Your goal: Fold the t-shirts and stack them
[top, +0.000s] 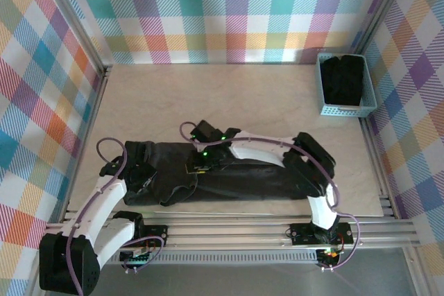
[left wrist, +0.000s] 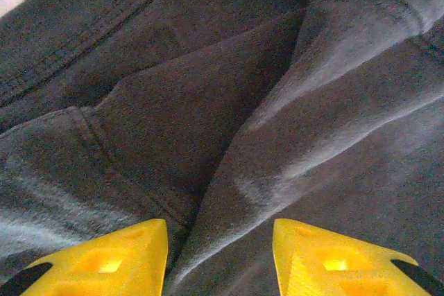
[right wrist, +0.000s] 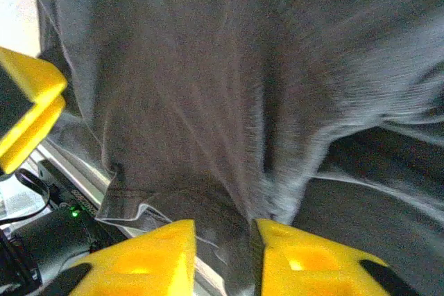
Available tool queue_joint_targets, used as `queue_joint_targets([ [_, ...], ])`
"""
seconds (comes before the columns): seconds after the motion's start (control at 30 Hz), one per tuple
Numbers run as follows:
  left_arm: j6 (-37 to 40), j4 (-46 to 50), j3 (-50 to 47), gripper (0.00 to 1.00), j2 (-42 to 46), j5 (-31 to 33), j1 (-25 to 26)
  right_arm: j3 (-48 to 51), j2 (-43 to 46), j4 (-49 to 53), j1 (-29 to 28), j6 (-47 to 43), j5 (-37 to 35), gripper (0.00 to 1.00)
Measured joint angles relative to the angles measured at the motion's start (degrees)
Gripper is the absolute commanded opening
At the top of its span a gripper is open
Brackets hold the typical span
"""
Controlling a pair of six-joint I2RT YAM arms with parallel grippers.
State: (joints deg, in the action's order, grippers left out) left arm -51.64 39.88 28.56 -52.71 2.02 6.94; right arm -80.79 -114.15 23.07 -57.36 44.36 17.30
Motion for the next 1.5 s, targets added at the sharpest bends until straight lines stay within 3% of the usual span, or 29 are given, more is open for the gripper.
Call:
queue_joint_targets([
  [0.1,0.5,-1.6,-0.9,0.44,-0.2,-0.9,-0.3,-0.6,-3.2,0.4,-0.2,1.6,0.4,0.18],
  [0.43,3.1,-6.5,-2.3,0.38,-3.5,-2.2,-0.9,-0.2,-4.2,1.8,0.1,3.2,-0.3,0.18],
  [0.6,3.9,-8.7,-3.3,0.24,-3.5,-3.1,-1.0,0.7,-4.2,1.3,0.1,3.4,-0.3,0.18],
  [0.77,4.7,-8.4,-3.8,0.01,-1.8,-3.0,-1.1,1.2,-3.8,0.9,0.1,3.5,-0.8,0.20],
  [1.1,5.0,-2.2,1.4,0.00,4.9,-0.1,-1.1,9.8,10.5,1.9,1.5,3.4,-8.4,0.35],
  [1.5,8.0,1.0,12.9,0.00,-3.6,3.0,-1.9,22.5,22.4,3.1,17.1,2.6,-11.2,0.38],
])
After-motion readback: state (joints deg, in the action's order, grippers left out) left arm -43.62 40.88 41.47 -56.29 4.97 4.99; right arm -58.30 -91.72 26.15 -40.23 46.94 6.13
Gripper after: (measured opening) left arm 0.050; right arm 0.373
